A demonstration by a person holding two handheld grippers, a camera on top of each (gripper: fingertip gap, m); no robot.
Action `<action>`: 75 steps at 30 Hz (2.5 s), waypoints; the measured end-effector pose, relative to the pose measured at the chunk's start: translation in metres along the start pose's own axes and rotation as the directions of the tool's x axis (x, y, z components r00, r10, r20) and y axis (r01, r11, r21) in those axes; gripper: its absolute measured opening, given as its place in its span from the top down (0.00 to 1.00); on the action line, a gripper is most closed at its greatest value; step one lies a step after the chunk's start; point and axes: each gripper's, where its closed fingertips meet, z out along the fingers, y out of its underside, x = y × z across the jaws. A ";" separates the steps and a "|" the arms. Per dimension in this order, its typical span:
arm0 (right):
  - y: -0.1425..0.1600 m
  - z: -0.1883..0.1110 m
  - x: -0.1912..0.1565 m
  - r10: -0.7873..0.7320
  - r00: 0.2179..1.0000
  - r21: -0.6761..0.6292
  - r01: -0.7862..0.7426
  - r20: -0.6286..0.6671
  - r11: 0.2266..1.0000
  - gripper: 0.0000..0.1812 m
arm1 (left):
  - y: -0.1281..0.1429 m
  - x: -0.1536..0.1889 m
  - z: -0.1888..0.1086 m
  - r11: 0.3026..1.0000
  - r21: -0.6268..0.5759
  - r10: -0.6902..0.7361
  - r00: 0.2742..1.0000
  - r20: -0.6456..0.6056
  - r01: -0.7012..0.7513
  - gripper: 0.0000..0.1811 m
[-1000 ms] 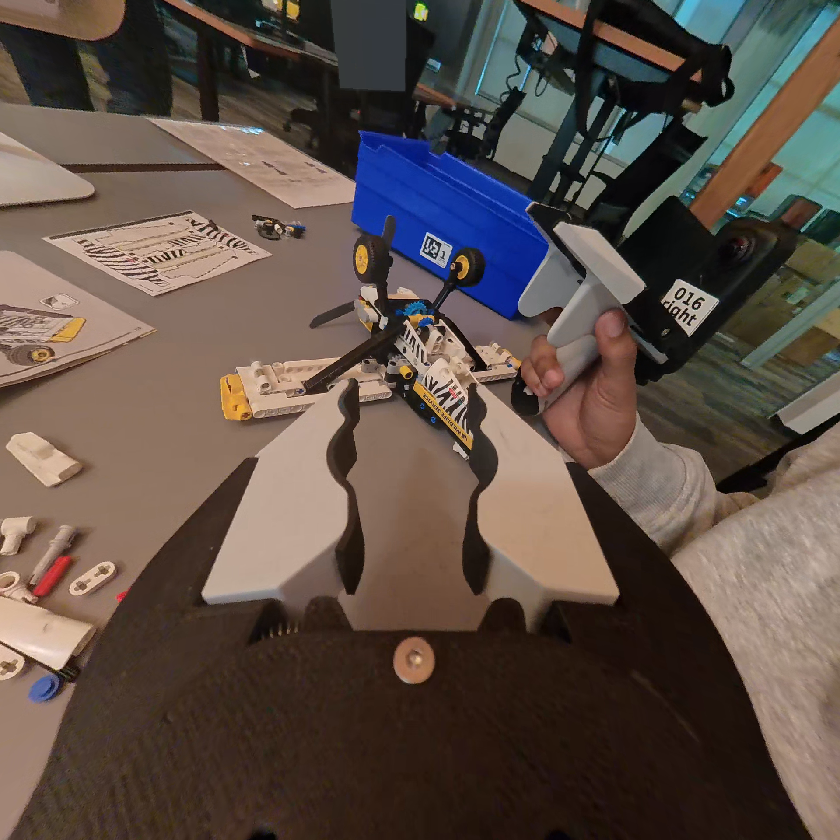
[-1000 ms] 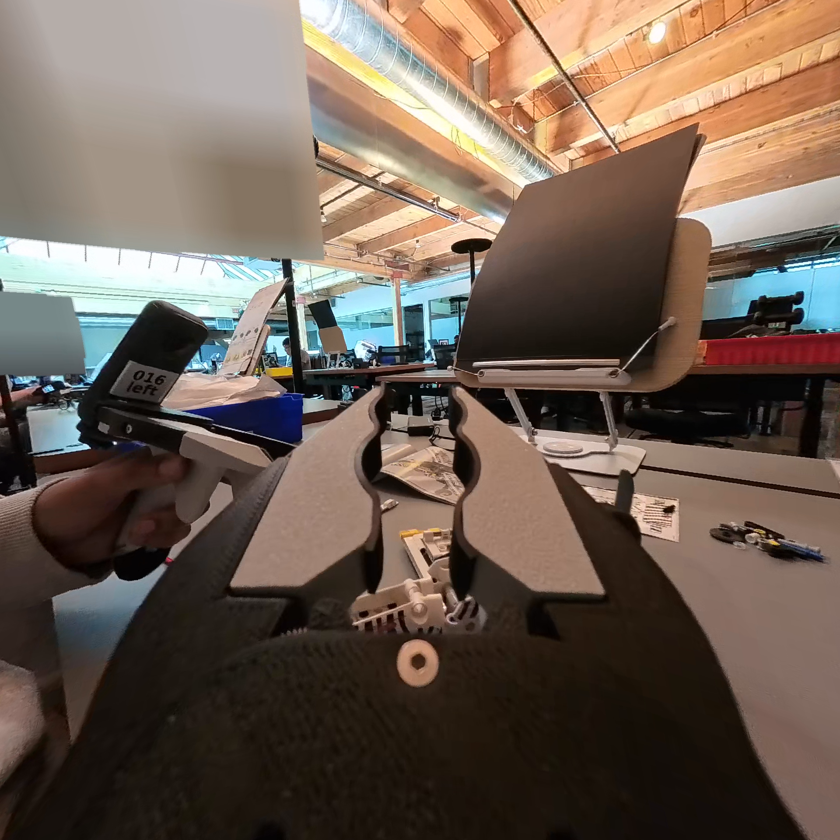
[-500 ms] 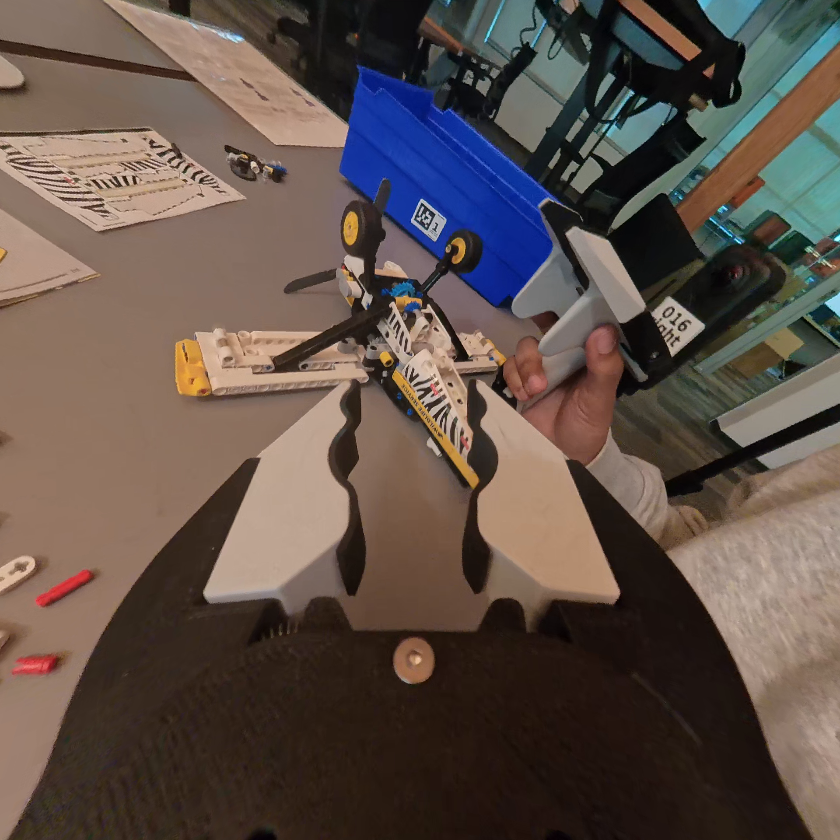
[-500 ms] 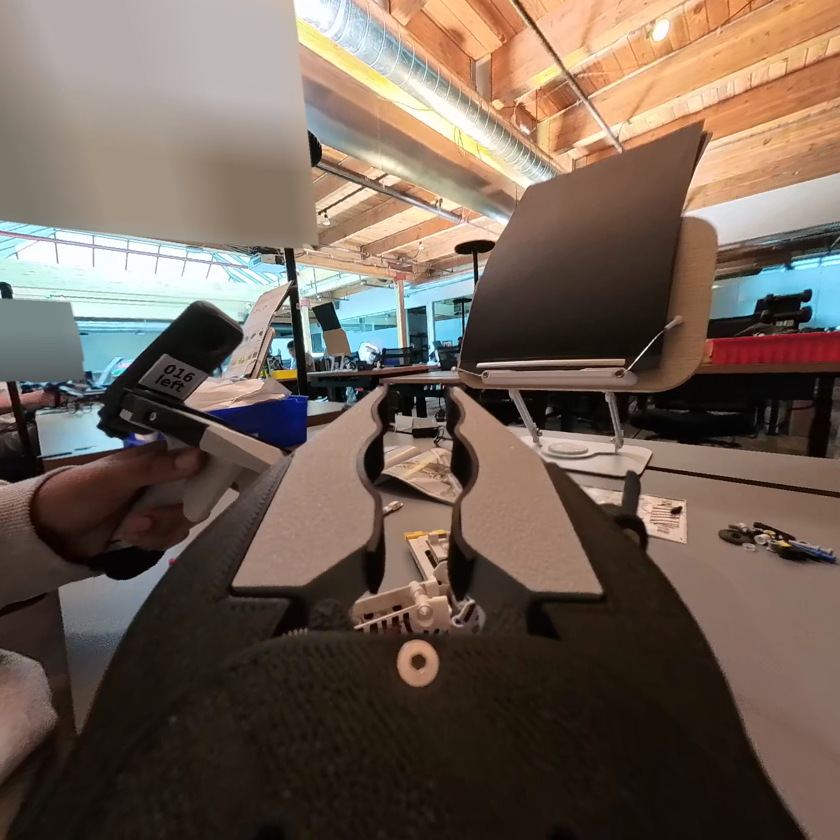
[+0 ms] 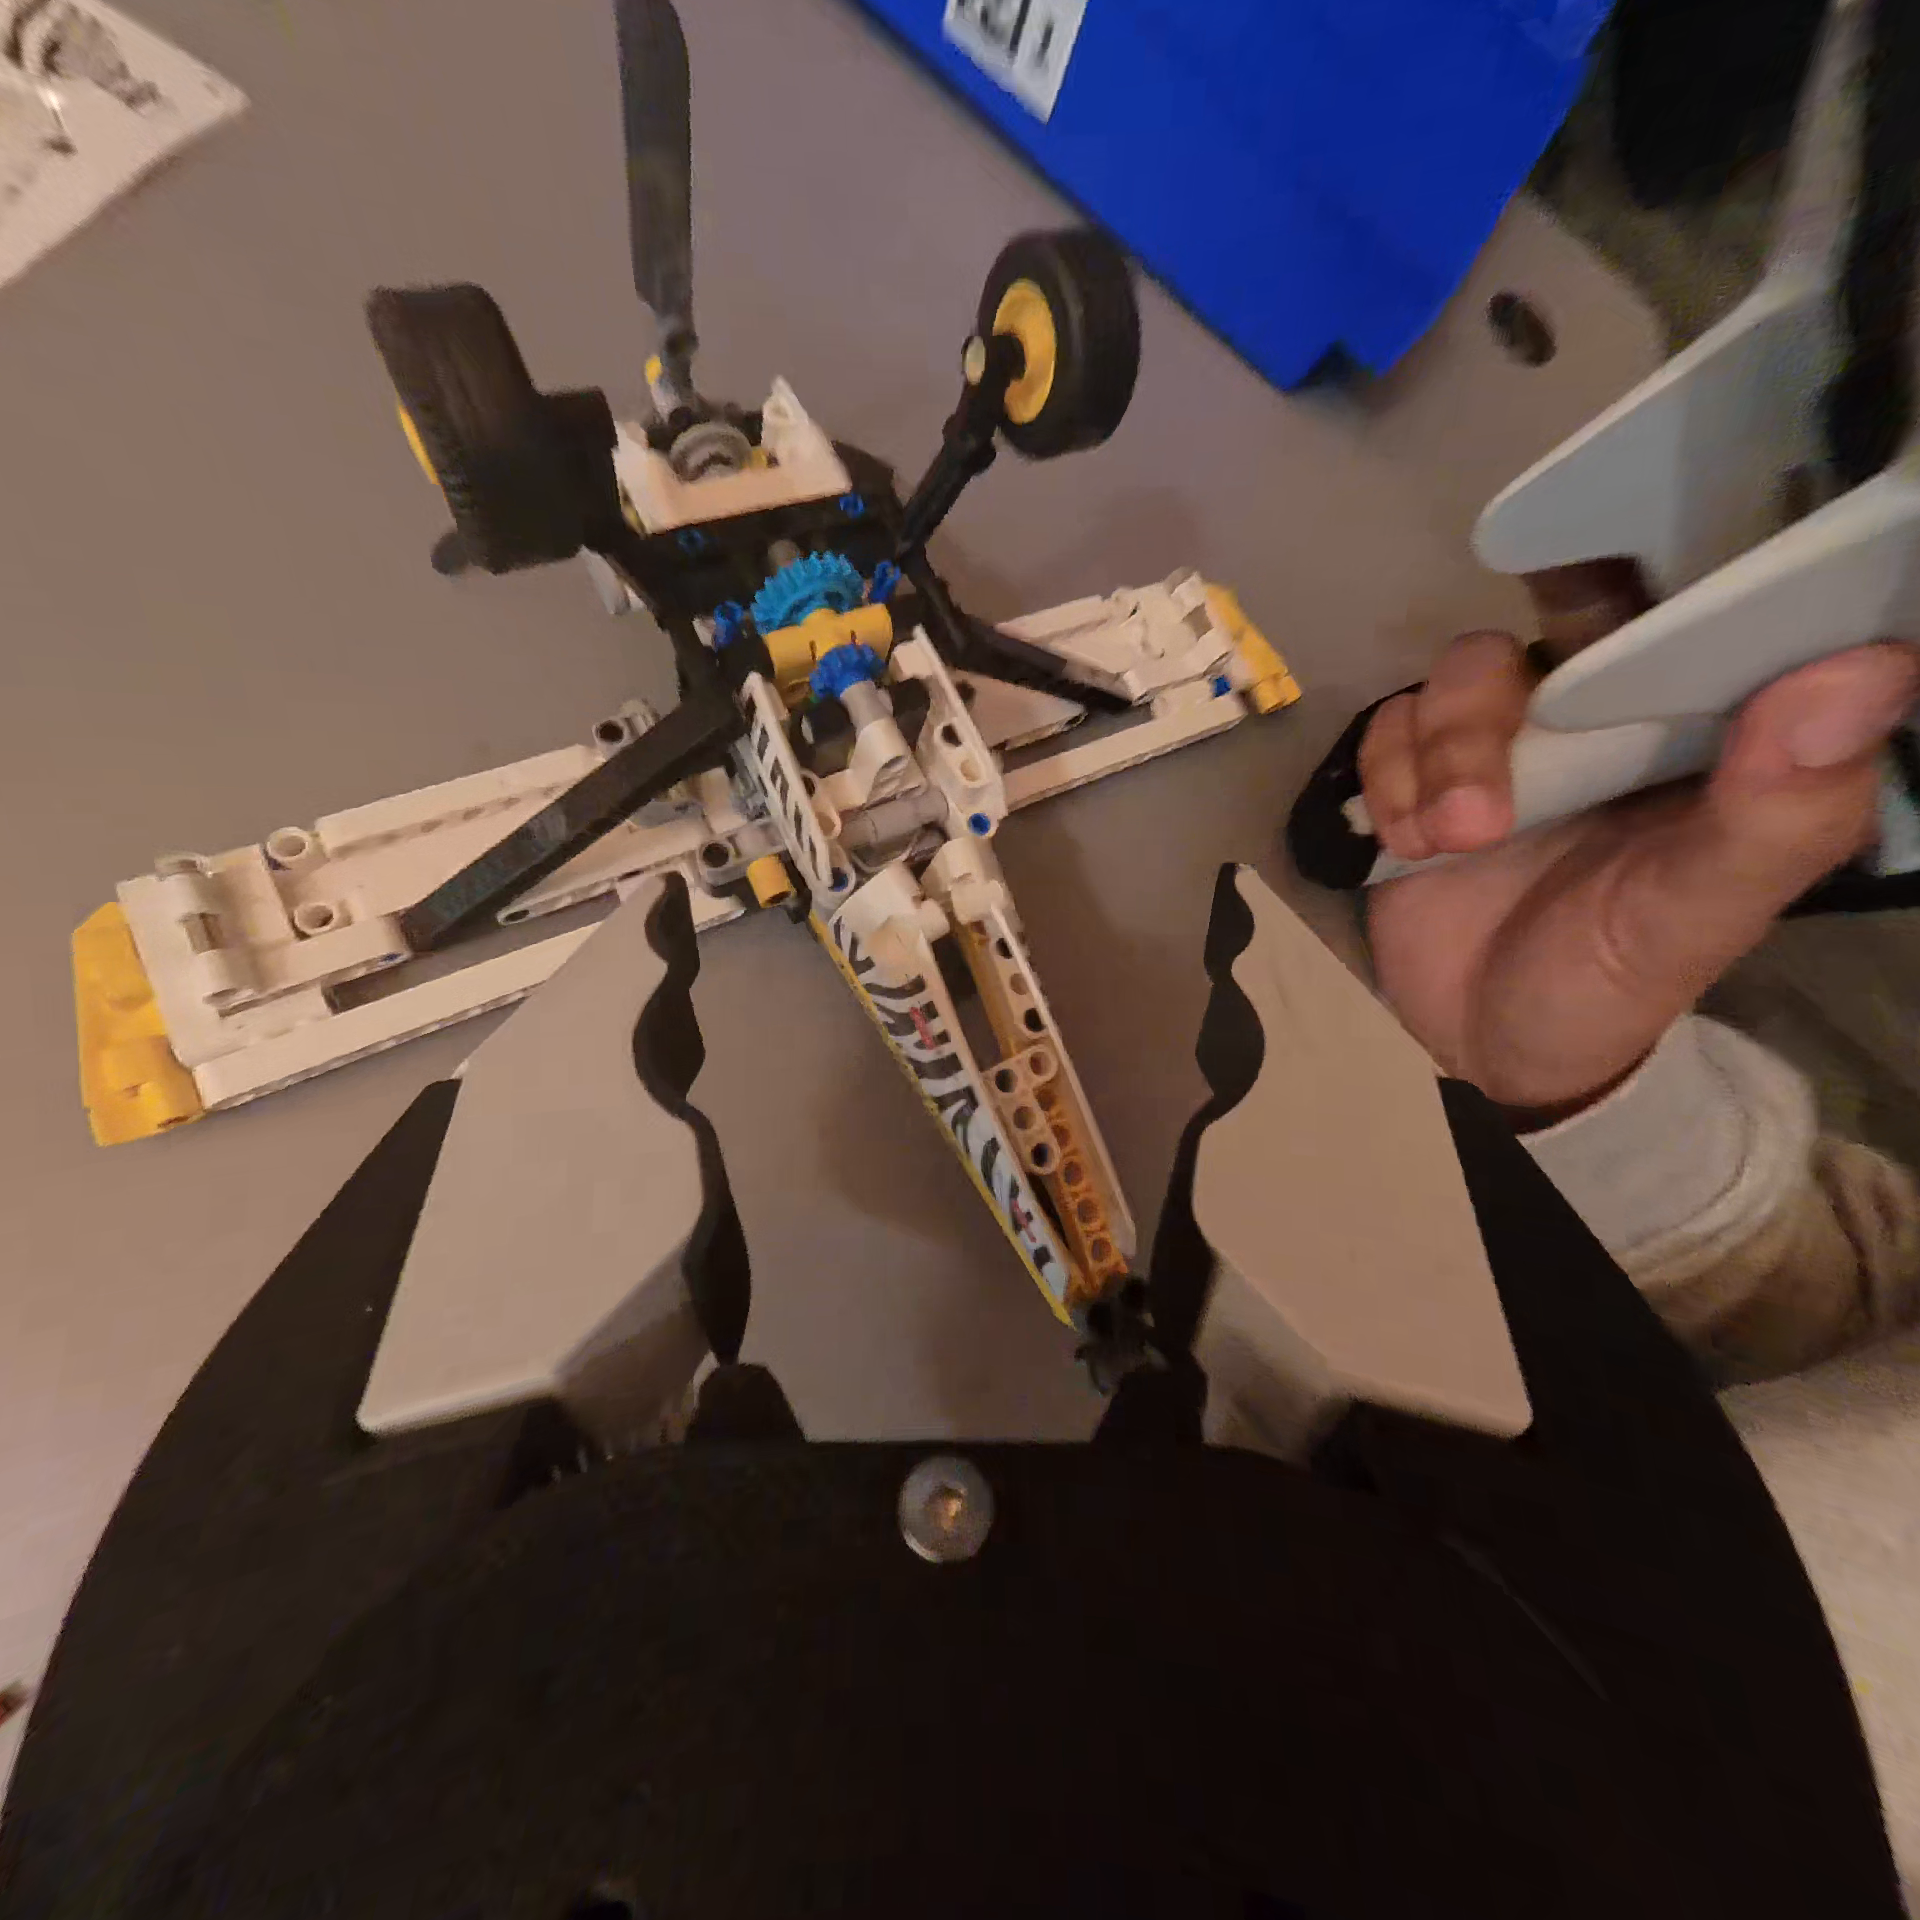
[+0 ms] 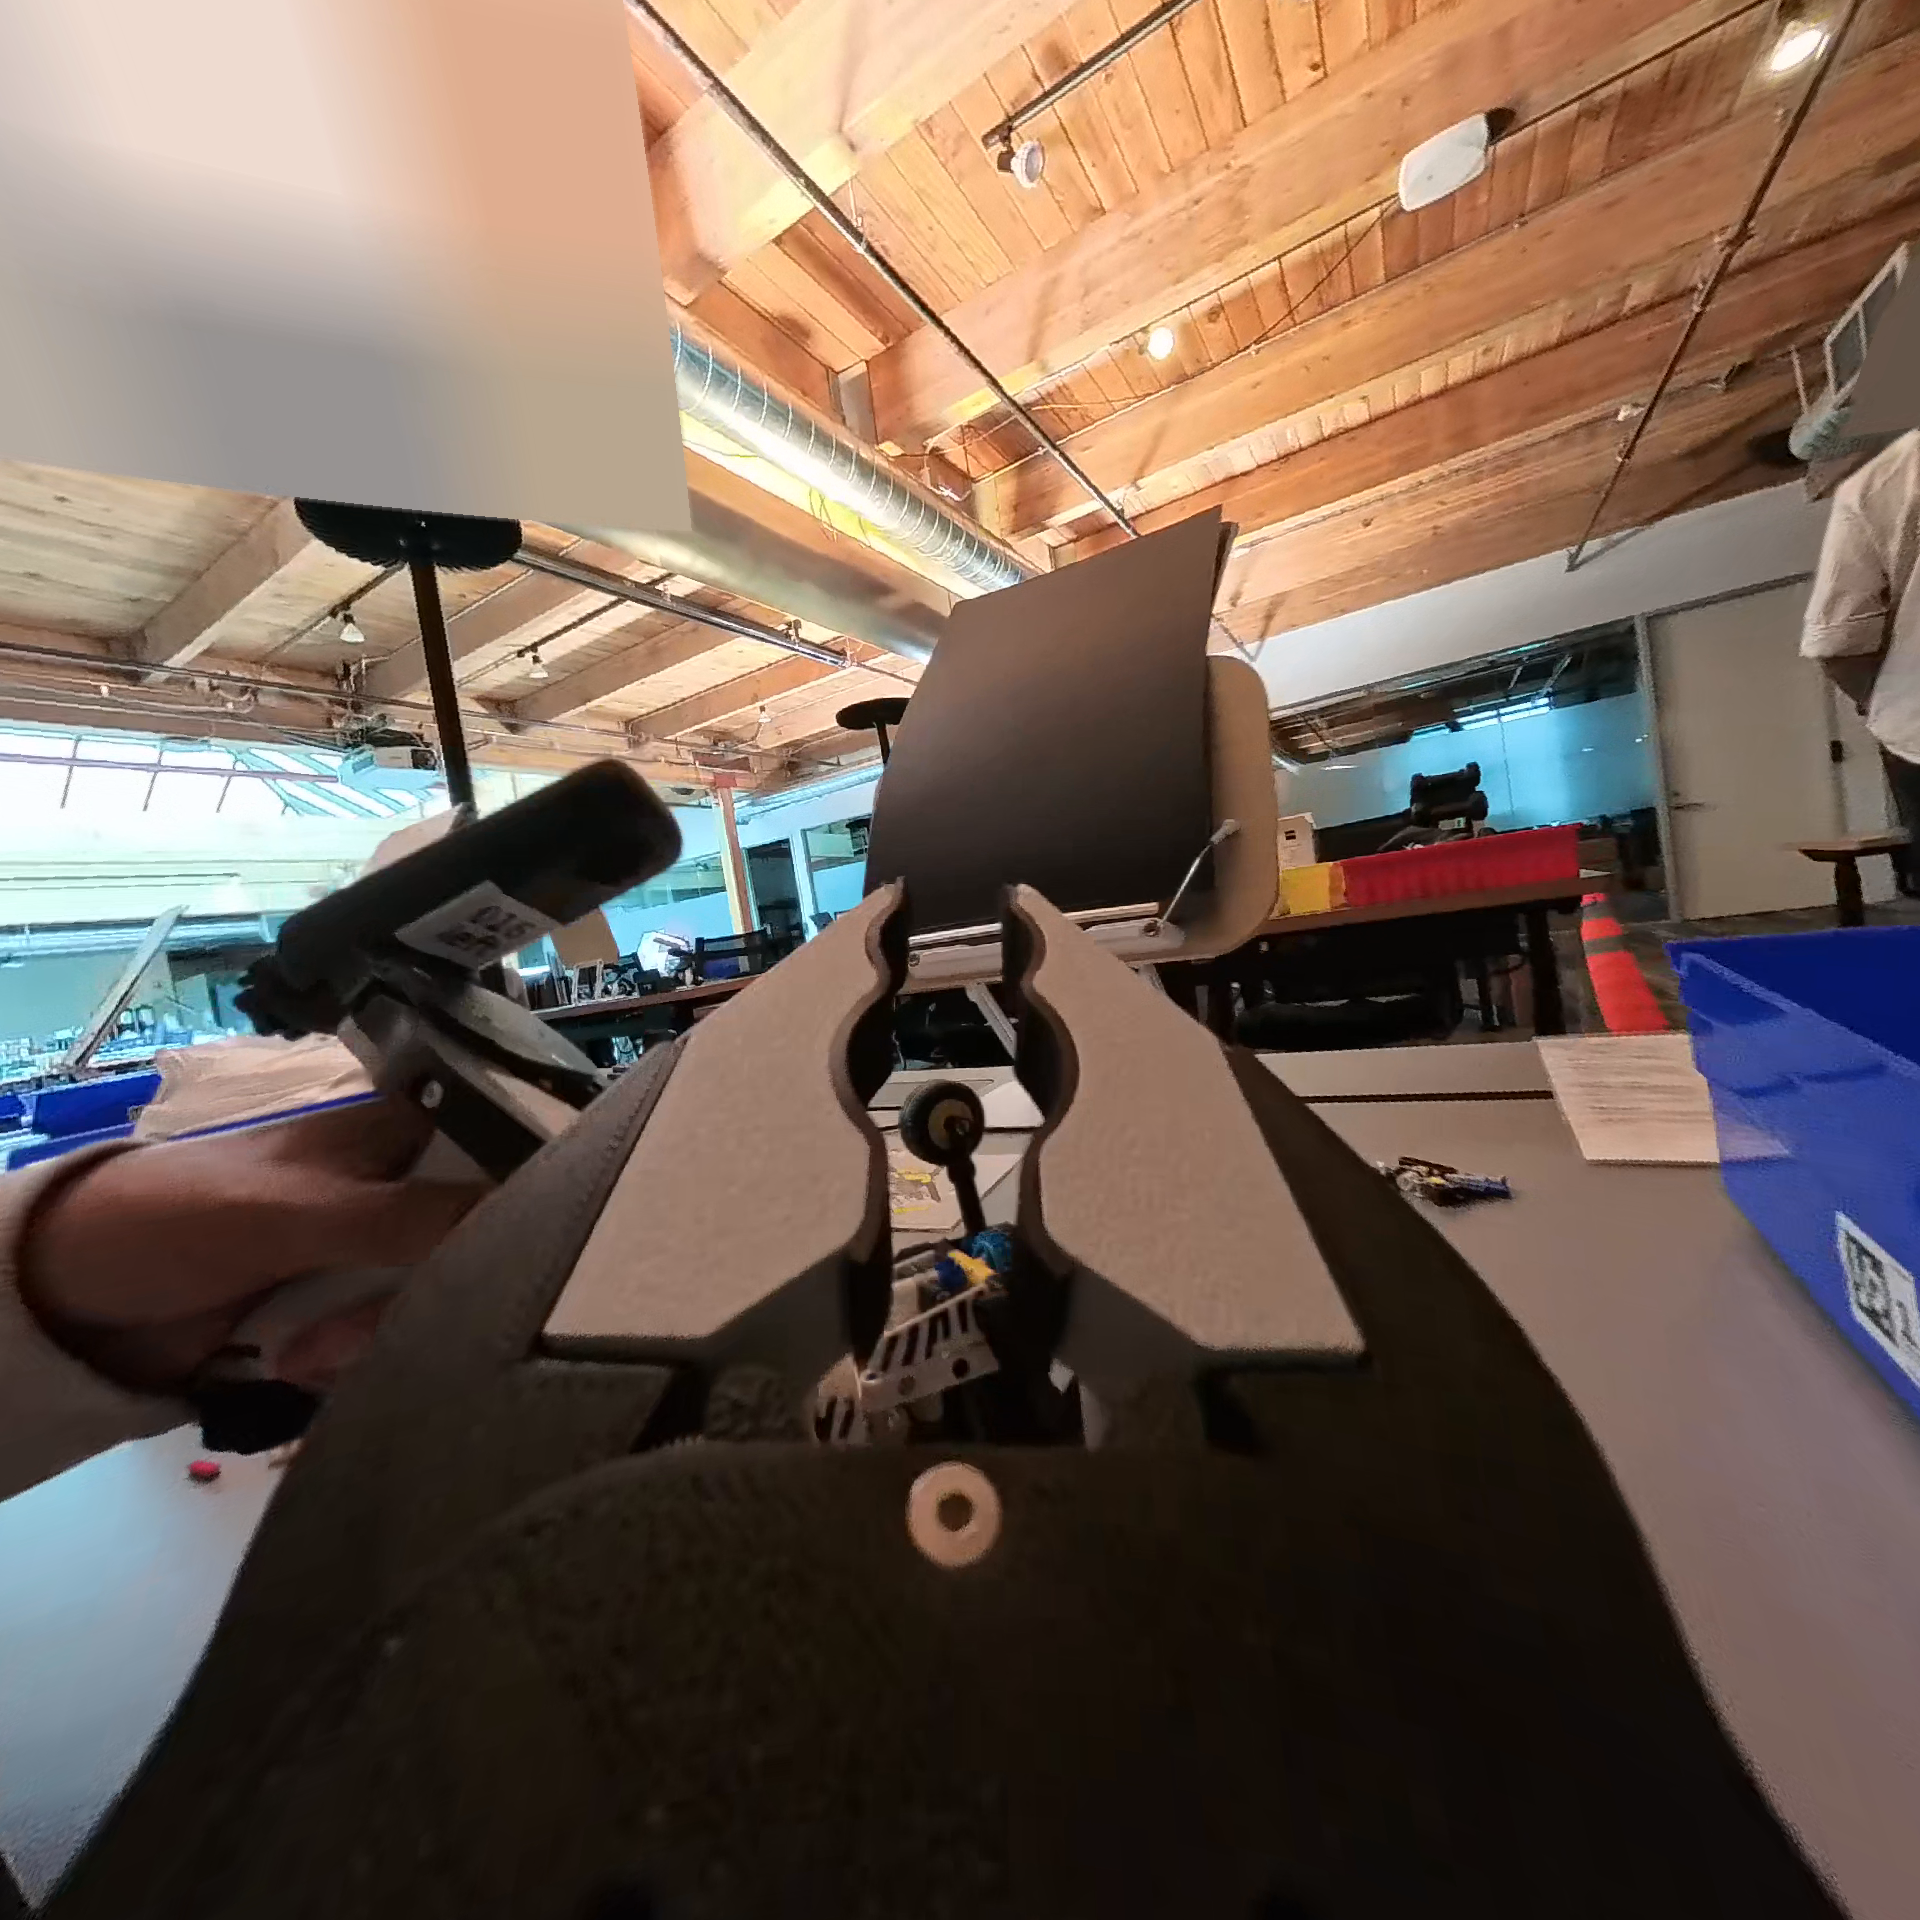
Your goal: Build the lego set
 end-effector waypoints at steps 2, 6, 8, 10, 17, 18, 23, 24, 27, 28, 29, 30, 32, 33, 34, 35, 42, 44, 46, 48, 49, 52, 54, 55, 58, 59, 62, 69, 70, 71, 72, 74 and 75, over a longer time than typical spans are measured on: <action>-0.002 -0.004 0.003 0.006 1.000 0.004 -0.006 -0.010 1.000 0.91 | 0.011 -0.007 0.008 0.996 -0.083 0.034 0.998 0.061 -0.029 0.46; -0.003 -0.009 0.010 0.020 0.999 0.010 -0.020 -0.029 1.000 0.91 | 0.017 -0.016 0.009 0.978 -0.158 0.158 0.977 0.140 -0.136 0.66; -0.002 -0.009 0.014 0.047 0.998 0.010 -0.047 -0.031 0.999 0.90 | 0.017 -0.015 0.009 0.971 -0.181 0.187 0.971 0.148 -0.160 0.69; -0.002 -0.010 0.015 0.079 0.997 0.015 -0.079 -0.022 0.997 0.89 | 0.019 -0.019 0.013 0.960 -0.215 0.217 0.960 0.175 -0.178 0.63; -0.002 -0.012 0.018 0.067 0.997 0.014 -0.066 -0.034 0.998 0.89 | 0.016 -0.018 0.019 0.959 -0.222 0.206 0.971 0.121 -0.176 0.68; -0.002 -0.011 0.017 0.064 0.997 0.013 -0.064 -0.033 0.998 0.89 | 0.016 -0.019 0.018 0.961 -0.218 0.196 0.974 0.112 -0.168 0.68; -0.013 -0.014 0.017 0.049 0.998 0.040 -0.048 -0.026 0.998 0.88 | 0.011 -0.020 0.009 0.989 -0.121 0.089 0.996 0.026 -0.085 0.72; -0.021 -0.015 0.016 0.054 0.998 0.063 -0.053 -0.013 0.997 0.87 | 0.010 -0.020 0.006 0.993 -0.102 0.054 0.999 -0.002 -0.054 0.73; -0.040 -0.022 0.020 0.019 1.000 0.103 -0.017 -0.018 0.995 0.86 | 0.002 -0.022 -0.004 0.998 -0.041 -0.042 0.994 -0.101 0.038 0.77; -0.041 -0.023 0.022 -0.003 1.000 0.099 0.006 -0.029 0.995 0.86 | 0.000 -0.024 -0.007 0.997 -0.029 -0.070 0.990 -0.126 0.067 0.77; -0.040 -0.024 0.025 -0.026 0.999 0.087 0.030 -0.041 0.996 0.86 | 0.000 -0.026 -0.008 0.996 -0.023 -0.086 0.986 -0.143 0.084 0.77; -0.036 -0.024 0.028 -0.044 0.998 0.066 0.047 -0.053 0.997 0.85 | 0.000 -0.029 -0.009 0.996 -0.021 -0.088 0.985 -0.147 0.086 0.77; -0.029 -0.023 0.032 -0.048 0.997 0.027 0.049 -0.059 0.998 0.85 | 0.001 -0.031 -0.011 0.996 -0.015 -0.084 0.986 -0.145 0.082 0.77; -0.027 -0.023 0.032 -0.039 0.998 0.021 0.041 -0.055 0.999 0.85 | 0.001 -0.032 -0.011 0.997 -0.009 -0.080 0.986 -0.143 0.080 0.78; -0.026 -0.022 0.032 -0.033 0.998 0.019 0.034 -0.052 0.999 0.85 | 0.002 -0.032 -0.011 0.997 -0.012 -0.075 0.987 -0.139 0.074 0.78; -0.025 -0.022 0.031 -0.033 0.998 0.019 0.034 -0.053 0.999 0.85 | 0.004 -0.032 -0.011 0.998 -0.023 -0.059 0.990 -0.128 0.057 0.78; -0.015 -0.019 0.030 -0.043 0.998 -0.012 0.043 -0.050 0.999 0.85 | 0.015 -0.039 -0.010 0.990 -0.097 0.101 0.995 0.012 -0.100 0.79; -0.015 -0.019 0.031 -0.038 0.998 -0.014 0.037 -0.052 0.999 0.85 | 0.015 -0.038 -0.011 0.991 -0.099 0.098 0.995 0.023 -0.095 0.79; -0.015 -0.020 0.033 -0.031 0.998 -0.011 0.030 -0.055 0.999 0.85 | 0.012 -0.038 -0.013 0.991 -0.087 0.104 0.993 0.050 -0.100 0.71; -0.015 -0.021 0.034 -0.020 0.998 -0.007 0.019 -0.057 1.000 0.85 | 0.007 -0.036 -0.014 0.991 -0.075 0.117 0.990 0.082 -0.111 0.61; -0.015 -0.021 0.035 -0.013 0.998 -0.006 0.013 -0.058 1.000 0.85 | 0.004 -0.035 -0.014 0.990 -0.072 0.126 0.987 0.103 -0.119 0.57; -0.014 -0.023 0.037 0.000 0.998 -0.002 0.000 -0.061 1.000 0.85 | -0.002 -0.041 -0.008 0.980 -0.104 0.186 0.963 0.195 -0.168 0.56; -0.015 -0.023 0.038 0.003 0.998 0.001 -0.003 -0.061 1.000 0.85 | 0.000 -0.048 -0.002 0.966 -0.166 0.236 0.938 0.252 -0.199 0.59; -0.016 -0.024 0.038 0.001 0.998 0.003 -0.001 -0.062 1.000 0.85 | 0.002 -0.050 0.001 0.959 -0.191 0.257 0.928 0.270 -0.210 0.63; -0.018 -0.025 0.039 -0.014 0.997 0.004 0.014 -0.070 1.000 0.85 | 0.001 -0.047 0.005 0.946 -0.203 0.301 0.915 0.269 -0.252 0.74; -0.018 -0.025 0.040 -0.015 0.997 0.003 0.016 -0.071 1.000 0.85 | 0.001 -0.047 0.005 0.944 -0.210 0.307 0.913 0.270 -0.255 0.74; -0.017 -0.026 0.041 -0.007 0.997 0.000 0.007 -0.071 1.000 0.85 | 0.000 -0.048 0.002 0.950 -0.202 0.283 0.927 0.245 -0.237 0.75; -0.020 -0.030 0.051 -0.040 0.990 0.011 0.042 -0.135 0.999 0.82 | -0.020 -0.055 -0.023 0.992 -0.058 0.117 0.985 0.125 -0.111 0.76; -0.021 -0.032 0.052 -0.050 0.988 0.013 0.053 -0.145 0.999 0.82 | -0.024 -0.055 -0.028 0.996 -0.029 0.081 0.992 0.091 -0.079 0.76; -0.021 -0.032 0.053 -0.056 0.987 0.007 0.058 -0.148 0.998 0.82 | -0.028 -0.054 -0.033 0.999 -0.001 0.043 0.998 0.048 -0.043 0.76; -0.021 -0.032 0.053 -0.060 0.987 -0.003 0.061 -0.146 0.998 0.82 | -0.033 -0.052 -0.038 0.999 0.032 0.006 1.000 -0.004 -0.006 0.76; -0.017 -0.030 0.052 -0.076 0.988 -0.032 0.072 -0.138 0.997 0.83 | -0.045 -0.048 -0.050 0.991 0.100 -0.075 0.989 -0.131 0.088 0.75; -0.014 -0.029 0.050 -0.089 0.987 -0.048 0.084 -0.131 0.995 0.83 | -0.050 -0.046 -0.057 0.983 0.126 -0.111 0.974 -0.197 0.137 0.75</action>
